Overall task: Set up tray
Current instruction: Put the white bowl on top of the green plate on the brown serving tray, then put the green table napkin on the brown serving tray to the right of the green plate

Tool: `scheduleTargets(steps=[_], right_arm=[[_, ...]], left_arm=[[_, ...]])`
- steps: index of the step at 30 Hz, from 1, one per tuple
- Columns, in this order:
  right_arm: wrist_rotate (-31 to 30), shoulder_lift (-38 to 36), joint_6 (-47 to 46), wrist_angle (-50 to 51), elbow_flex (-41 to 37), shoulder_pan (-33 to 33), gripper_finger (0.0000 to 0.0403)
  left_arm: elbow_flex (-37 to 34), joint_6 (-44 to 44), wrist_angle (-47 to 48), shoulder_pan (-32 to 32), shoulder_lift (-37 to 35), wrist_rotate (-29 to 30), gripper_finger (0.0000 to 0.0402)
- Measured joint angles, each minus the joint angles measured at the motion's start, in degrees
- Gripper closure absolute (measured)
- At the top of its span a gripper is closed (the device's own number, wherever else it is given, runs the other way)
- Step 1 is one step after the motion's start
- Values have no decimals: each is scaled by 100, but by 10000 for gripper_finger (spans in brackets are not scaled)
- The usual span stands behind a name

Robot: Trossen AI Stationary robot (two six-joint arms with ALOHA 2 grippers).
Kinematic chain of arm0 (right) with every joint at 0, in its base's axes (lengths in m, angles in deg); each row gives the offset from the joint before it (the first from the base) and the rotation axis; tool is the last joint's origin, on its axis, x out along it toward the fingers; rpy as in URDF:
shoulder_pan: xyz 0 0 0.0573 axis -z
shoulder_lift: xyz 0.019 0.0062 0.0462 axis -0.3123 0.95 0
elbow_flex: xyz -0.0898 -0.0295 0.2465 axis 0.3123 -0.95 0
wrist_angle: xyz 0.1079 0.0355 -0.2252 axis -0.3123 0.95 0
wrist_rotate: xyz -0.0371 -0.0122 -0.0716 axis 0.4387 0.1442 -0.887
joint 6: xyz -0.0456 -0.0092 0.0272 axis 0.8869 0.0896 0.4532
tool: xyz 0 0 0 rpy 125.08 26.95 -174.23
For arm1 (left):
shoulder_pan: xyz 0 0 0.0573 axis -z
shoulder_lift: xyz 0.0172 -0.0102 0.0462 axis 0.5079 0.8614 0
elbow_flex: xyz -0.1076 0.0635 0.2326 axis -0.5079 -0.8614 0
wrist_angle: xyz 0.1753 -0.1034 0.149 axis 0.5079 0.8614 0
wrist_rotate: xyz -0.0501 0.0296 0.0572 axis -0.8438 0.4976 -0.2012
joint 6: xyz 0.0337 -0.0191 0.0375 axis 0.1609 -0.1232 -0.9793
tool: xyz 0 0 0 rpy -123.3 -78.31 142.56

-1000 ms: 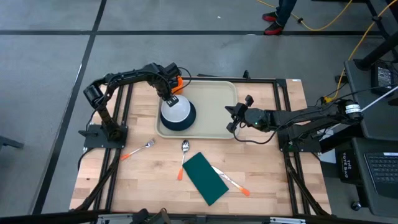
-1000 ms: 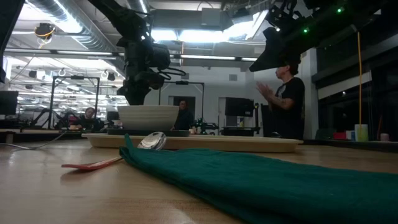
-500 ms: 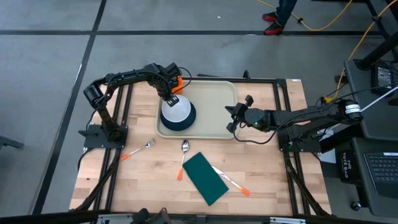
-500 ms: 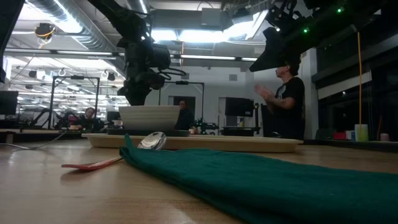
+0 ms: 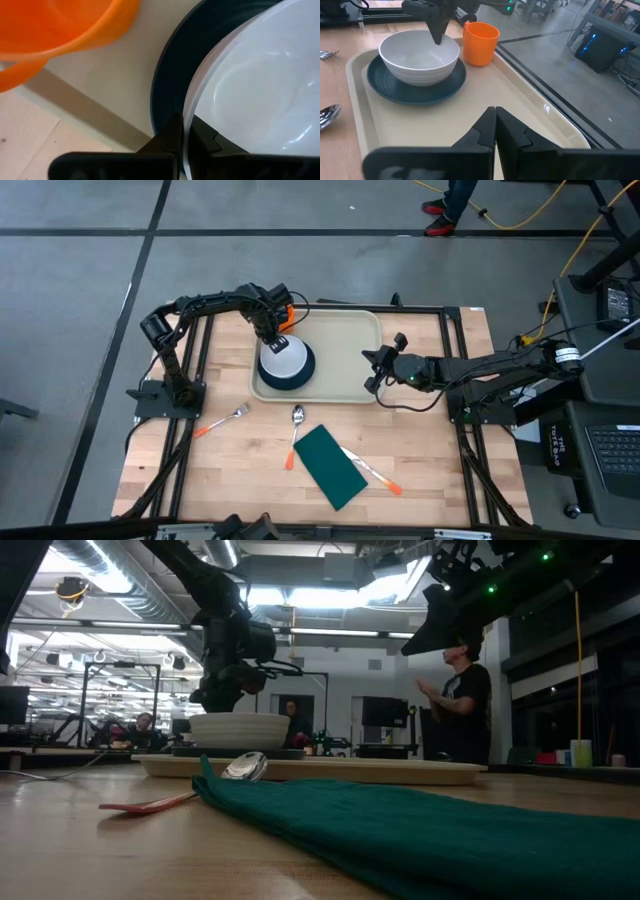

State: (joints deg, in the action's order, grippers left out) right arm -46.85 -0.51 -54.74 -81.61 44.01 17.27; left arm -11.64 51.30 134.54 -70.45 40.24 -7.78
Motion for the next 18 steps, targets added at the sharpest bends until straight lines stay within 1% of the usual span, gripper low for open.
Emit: scheduleTargets(steps=[6,18], right_arm=[[-2,0,20,42,0,0,391],[-4,0,22,101,0,2,391]], left_arm=[[0,42,6,2,7,100,386],[85,82,13,0,11,43,313]])
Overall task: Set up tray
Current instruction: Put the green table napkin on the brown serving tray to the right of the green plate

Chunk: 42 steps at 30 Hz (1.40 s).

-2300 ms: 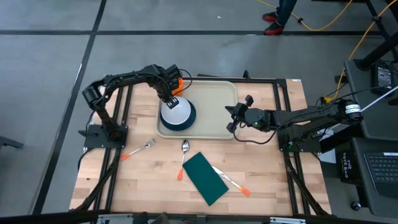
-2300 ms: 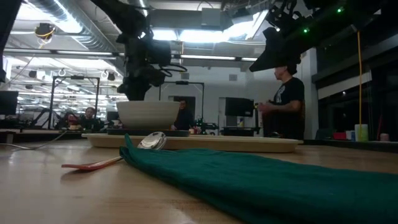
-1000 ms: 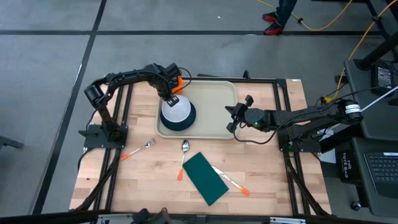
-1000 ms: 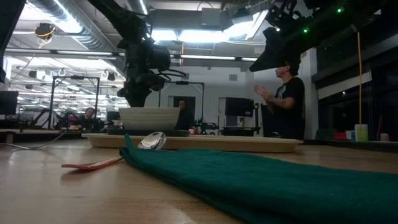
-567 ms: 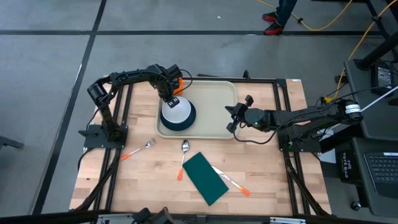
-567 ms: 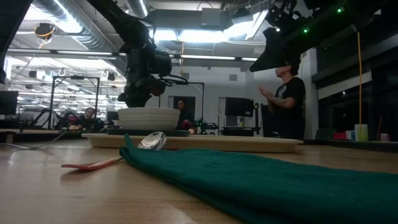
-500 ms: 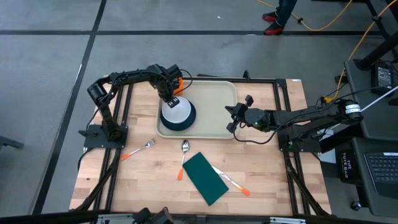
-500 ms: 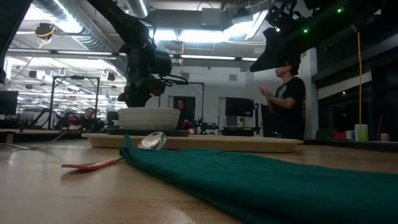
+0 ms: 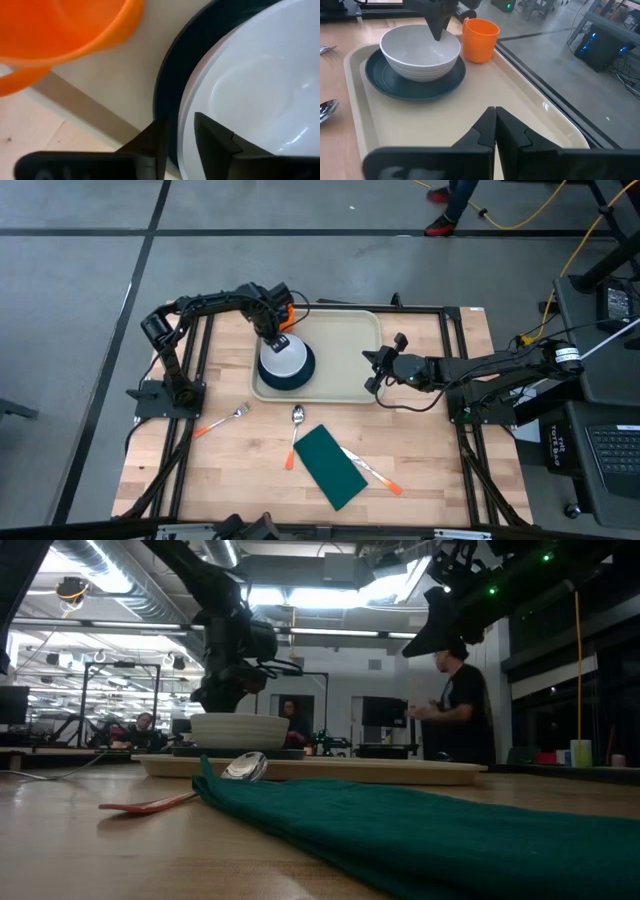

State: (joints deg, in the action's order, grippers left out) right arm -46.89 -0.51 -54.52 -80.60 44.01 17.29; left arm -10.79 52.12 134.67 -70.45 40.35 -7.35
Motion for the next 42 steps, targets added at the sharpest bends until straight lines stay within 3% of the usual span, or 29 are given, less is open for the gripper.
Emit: scheduleTargets(steps=[16,21,27,31,37,42], right_arm=[[0,0,2,26,0,-1,391],[-2,0,2,44,0,-2,391],[0,0,-12,95,0,-2,391],[2,0,-42,111,-6,-1,391],[0,0,-48,66,-165,-2,391],[1,0,-190,66,-188,-2,391]], left_arm=[[945,-457,1239,4,-119,128,259],[1075,-784,1329,7,-591,248,259],[1069,-448,1323,180,-1433,1003,276],[561,-443,792,548,-2135,1428,304],[-854,-135,-414,1202,-3304,1534,357],[-1848,713,-1382,1906,-4174,1562,396]])
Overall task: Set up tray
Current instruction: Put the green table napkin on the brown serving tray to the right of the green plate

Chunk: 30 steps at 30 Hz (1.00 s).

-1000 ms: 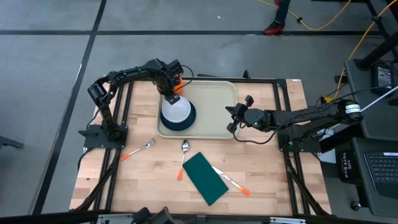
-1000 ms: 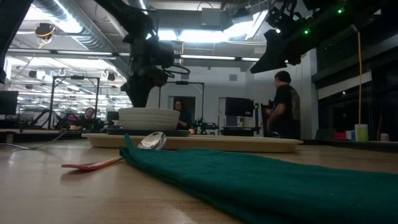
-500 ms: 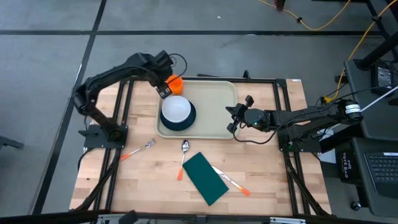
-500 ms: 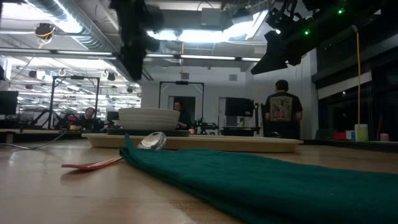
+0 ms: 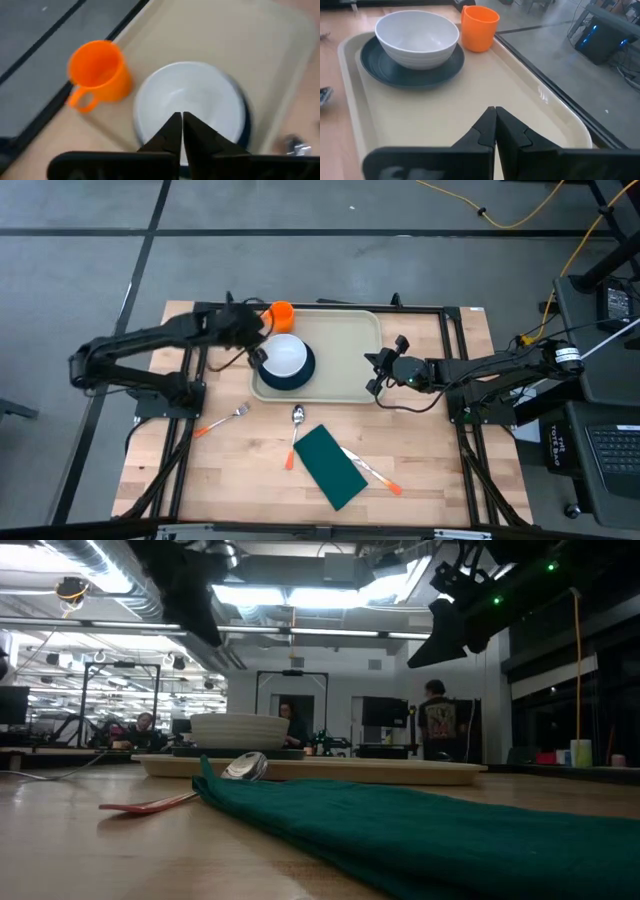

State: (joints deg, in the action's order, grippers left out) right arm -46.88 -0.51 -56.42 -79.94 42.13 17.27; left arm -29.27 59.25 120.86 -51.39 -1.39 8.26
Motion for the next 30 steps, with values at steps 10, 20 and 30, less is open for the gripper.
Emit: scheduleTargets(steps=[10,20,30], right_arm=[[5,0,-155,2,0,-4,391],[511,0,-117,135,1,-94,391],[412,0,907,28,0,-415,391]], left_arm=[[-1243,10,-1185,1506,-665,810,399],[-2535,-770,-3743,2384,-709,580,399],[-2572,-458,-4091,3193,-705,1090,399]])
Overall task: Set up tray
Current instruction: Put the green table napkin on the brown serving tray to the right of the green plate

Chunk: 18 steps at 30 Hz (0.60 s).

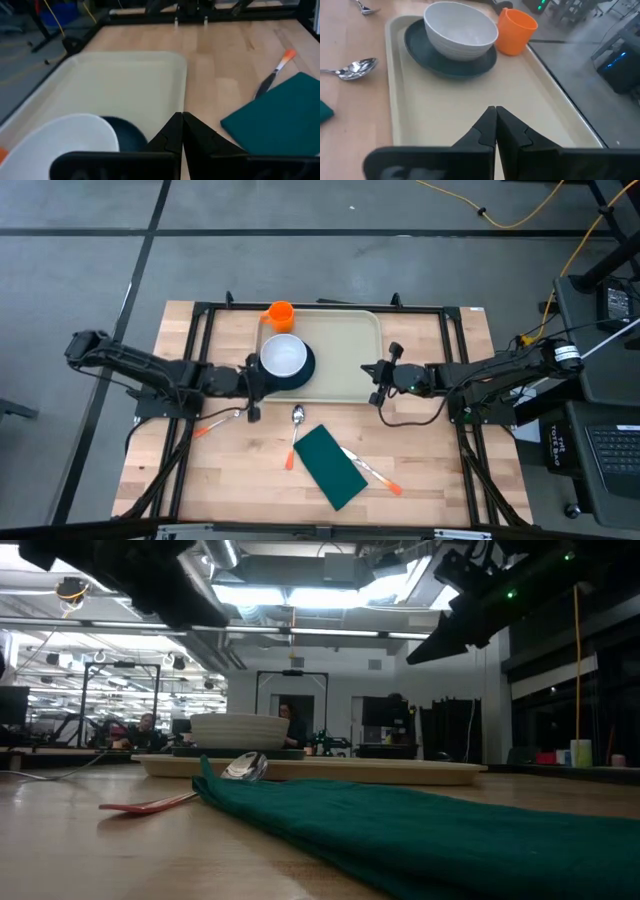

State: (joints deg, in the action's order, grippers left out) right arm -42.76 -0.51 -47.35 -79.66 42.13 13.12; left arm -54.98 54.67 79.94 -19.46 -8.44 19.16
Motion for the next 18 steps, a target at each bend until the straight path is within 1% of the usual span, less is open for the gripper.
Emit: scheduleTargets(steps=[2,6,13,16,18], right_arm=[[22,0,65,0,0,-2,391],[302,0,433,11,0,-208,391],[302,0,1453,46,0,-583,391],[304,0,1517,44,0,-602,391],[305,0,1494,44,0,-602,391]], left_arm=[[0,-95,-121,152,0,176,400],[0,-251,-362,406,2,401,398],[0,-254,-521,580,2,841,399],[0,-256,-721,580,7,1074,399],[0,-349,-872,577,45,1129,400]])
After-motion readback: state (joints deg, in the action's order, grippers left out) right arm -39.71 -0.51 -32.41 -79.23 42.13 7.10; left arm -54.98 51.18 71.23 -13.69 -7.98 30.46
